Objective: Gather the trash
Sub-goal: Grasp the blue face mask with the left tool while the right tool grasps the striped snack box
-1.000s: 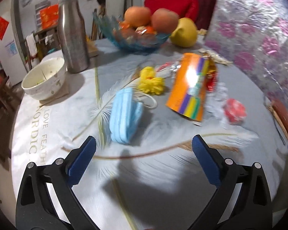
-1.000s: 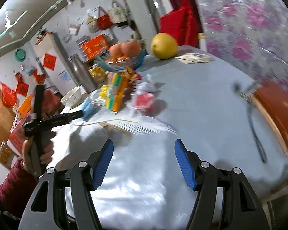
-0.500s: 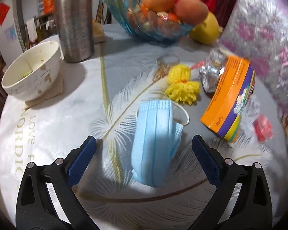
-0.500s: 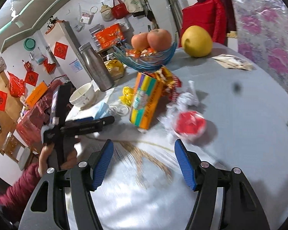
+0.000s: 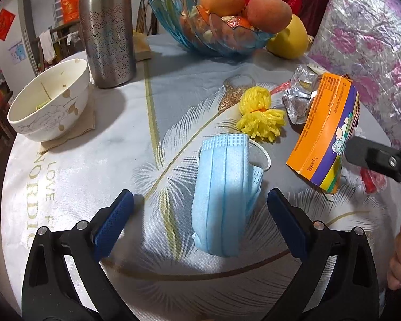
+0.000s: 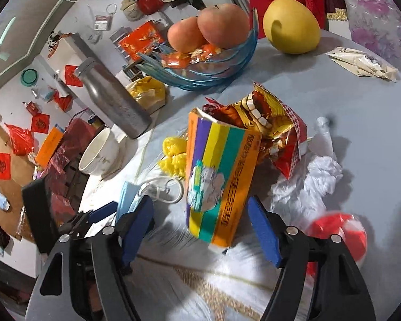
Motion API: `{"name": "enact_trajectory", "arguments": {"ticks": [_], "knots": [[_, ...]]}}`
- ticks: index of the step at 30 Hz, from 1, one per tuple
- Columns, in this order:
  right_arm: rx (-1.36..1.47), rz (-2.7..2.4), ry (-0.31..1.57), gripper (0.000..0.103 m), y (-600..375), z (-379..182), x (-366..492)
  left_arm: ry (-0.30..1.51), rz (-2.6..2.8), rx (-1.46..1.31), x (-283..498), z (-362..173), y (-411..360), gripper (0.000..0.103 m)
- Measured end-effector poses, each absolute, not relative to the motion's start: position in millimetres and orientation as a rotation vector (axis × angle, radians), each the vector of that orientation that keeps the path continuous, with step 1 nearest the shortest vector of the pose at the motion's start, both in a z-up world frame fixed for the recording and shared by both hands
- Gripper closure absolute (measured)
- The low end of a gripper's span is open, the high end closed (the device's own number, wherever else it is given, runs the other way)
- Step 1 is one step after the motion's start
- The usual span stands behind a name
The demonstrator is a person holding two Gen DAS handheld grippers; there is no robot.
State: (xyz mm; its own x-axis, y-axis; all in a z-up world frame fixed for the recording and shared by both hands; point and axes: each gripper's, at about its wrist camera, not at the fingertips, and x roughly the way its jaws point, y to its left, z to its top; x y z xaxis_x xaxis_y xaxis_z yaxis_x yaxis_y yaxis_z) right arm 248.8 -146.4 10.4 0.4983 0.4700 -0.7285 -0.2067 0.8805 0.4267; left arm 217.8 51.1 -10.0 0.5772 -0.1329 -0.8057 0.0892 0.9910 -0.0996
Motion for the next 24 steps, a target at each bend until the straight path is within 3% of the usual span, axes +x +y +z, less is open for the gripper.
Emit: {"name": "enact_trajectory", "arguments": {"ticks": [9,10,11,19,22,24], "knots": [[0.256,0.342,0.922,0.025,-136.2,4.4,268.4,0.957,-0.120,-0.009,220.8,-12.9,45.2,0.007],[0.251,0.341,0.911,0.046,-135.8,4.9,267.9,0.957,-0.120,-0.010,221.0,-13.0,46.0,0.007],[0.257,0.363,0.911,0.056,-135.8,3.7,268.1,0.956,-0.120,-0.012,221.3,-13.0,45.9,0.007],[0.310,0.401,0.765,0.055,-161.2,34.0,236.2,0.909,-0.176,-0.110,219.3,-6.1,55.9,0.007],[0.315,0.408,0.763,0.054,-166.5,34.4,223.0,0.892,-0.195,-0.082,217.9,-4.1,49.6,0.016],[0.318,0.417,0.763,0.054,-170.0,36.2,213.1,0.891,-0.209,-0.054,217.2,-4.3,43.6,0.031]]}}
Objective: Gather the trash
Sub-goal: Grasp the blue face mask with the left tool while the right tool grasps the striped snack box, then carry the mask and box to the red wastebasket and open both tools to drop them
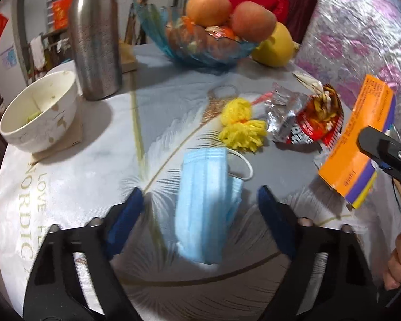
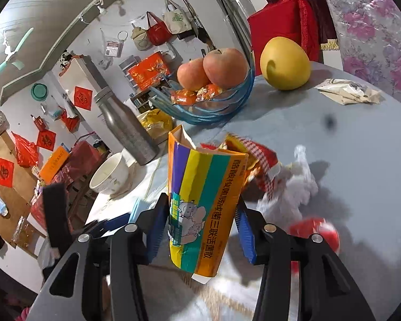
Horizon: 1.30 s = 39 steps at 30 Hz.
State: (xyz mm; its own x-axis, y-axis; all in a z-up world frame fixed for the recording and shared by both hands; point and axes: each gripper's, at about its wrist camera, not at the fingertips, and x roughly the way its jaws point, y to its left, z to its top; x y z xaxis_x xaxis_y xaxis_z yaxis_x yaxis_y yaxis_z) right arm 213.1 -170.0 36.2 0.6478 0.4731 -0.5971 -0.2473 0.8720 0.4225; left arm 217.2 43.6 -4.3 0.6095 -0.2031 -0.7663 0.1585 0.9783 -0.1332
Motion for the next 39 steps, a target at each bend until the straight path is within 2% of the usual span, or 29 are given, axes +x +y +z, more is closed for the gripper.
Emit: {"name": "enact_trajectory", "arguments": {"ticks": [6,8,12,25,39], "knots": [[0.310,0.409,0.717,0.054,-186.1,52.1,180.7,0.866,-0.214,-0.033,211.3,0.0,39.6,0.063],[0.310,0.400,0.700,0.054,-195.6,58.8,168.2,0.858,-0.225,-0.034,206.0,3.8,37.3,0.067],[0.320,0.373,0.668,0.055,-219.6,70.9,142.3,0.840,-0.279,-0.047,187.4,13.6,23.8,0.070],[0.351,0.212,0.544,0.054,-335.3,104.0,23.3,0.729,-0.488,-0.019,94.1,58.6,-64.1,0.070],[0.350,-0.042,0.578,0.054,-455.2,83.0,-97.5,0.722,-0.762,0.066,25.7,69.3,-196.8,0.070]]}}
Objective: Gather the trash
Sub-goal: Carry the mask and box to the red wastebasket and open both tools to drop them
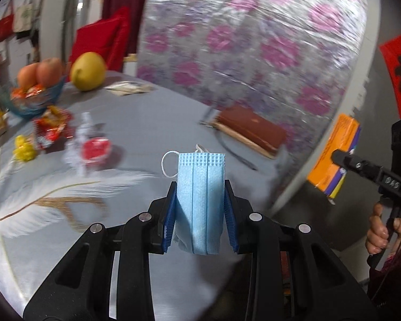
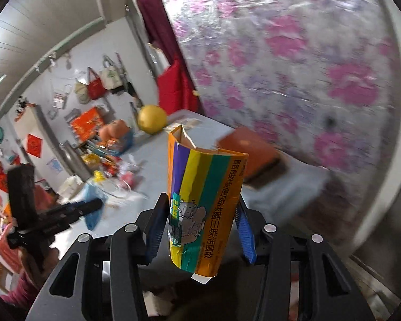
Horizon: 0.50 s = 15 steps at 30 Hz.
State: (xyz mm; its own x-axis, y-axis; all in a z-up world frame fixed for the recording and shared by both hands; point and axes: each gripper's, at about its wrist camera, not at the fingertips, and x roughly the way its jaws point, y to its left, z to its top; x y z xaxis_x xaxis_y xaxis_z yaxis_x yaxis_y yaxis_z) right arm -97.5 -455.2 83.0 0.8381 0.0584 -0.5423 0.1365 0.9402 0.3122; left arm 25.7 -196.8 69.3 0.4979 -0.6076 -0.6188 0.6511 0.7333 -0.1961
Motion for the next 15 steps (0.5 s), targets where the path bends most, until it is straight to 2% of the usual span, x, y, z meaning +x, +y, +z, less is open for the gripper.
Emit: {"name": "enact_trajectory", "arguments": {"ticks": [7,15], "knots": [[0.396,-0.150,0.669,0.054,-506.1,42.0,-132.8,0.756,-0.873,0.132,-2.6,59.8,-259.8,0.070],[0.469,-0.271,0.852,0.054,-559.1,-43.5,-158.6,0.819,-0.979,0.200,-26.8,37.6,-327.8,0.070]]}}
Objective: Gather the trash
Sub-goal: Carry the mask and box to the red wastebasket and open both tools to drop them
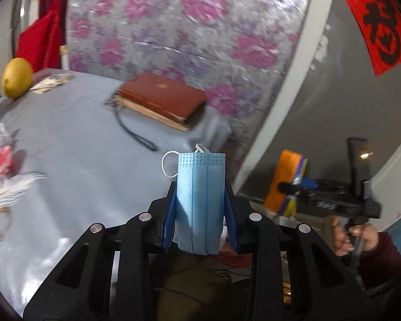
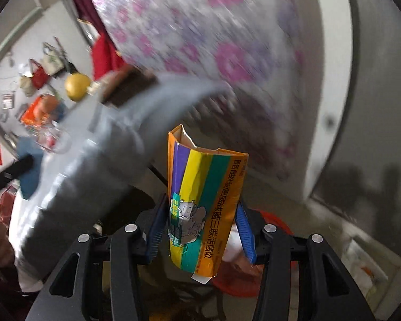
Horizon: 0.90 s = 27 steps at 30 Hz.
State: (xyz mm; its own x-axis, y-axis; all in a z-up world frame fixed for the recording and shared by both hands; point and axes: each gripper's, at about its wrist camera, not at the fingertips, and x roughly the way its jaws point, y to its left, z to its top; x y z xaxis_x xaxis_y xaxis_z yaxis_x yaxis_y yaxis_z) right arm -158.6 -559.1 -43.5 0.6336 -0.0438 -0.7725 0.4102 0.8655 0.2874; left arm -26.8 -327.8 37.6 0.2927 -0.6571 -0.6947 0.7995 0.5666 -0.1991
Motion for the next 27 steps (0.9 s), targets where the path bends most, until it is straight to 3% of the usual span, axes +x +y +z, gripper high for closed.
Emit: {"name": "enact_trajectory", "arguments": {"ticks": [8,14,27], "knots": [[0.569,-0.319,0.998,0.053,-588.3,-117.5,-168.0,0.910,-1.050,0.292,-43.5,3.8,-385.1,0.070],[0.619,-0.331,1.120,0.043,-593.8,-173.2,-170.3,0.969,-1.093,0.352,-54.1,-23.0,-415.2,0.070],[0.690,-0.433,0.896,0.041,-649.5,-126.1,-206.4,1.057,-1.172,0.481,-81.8,-65.5,-464.7,0.070]]}}
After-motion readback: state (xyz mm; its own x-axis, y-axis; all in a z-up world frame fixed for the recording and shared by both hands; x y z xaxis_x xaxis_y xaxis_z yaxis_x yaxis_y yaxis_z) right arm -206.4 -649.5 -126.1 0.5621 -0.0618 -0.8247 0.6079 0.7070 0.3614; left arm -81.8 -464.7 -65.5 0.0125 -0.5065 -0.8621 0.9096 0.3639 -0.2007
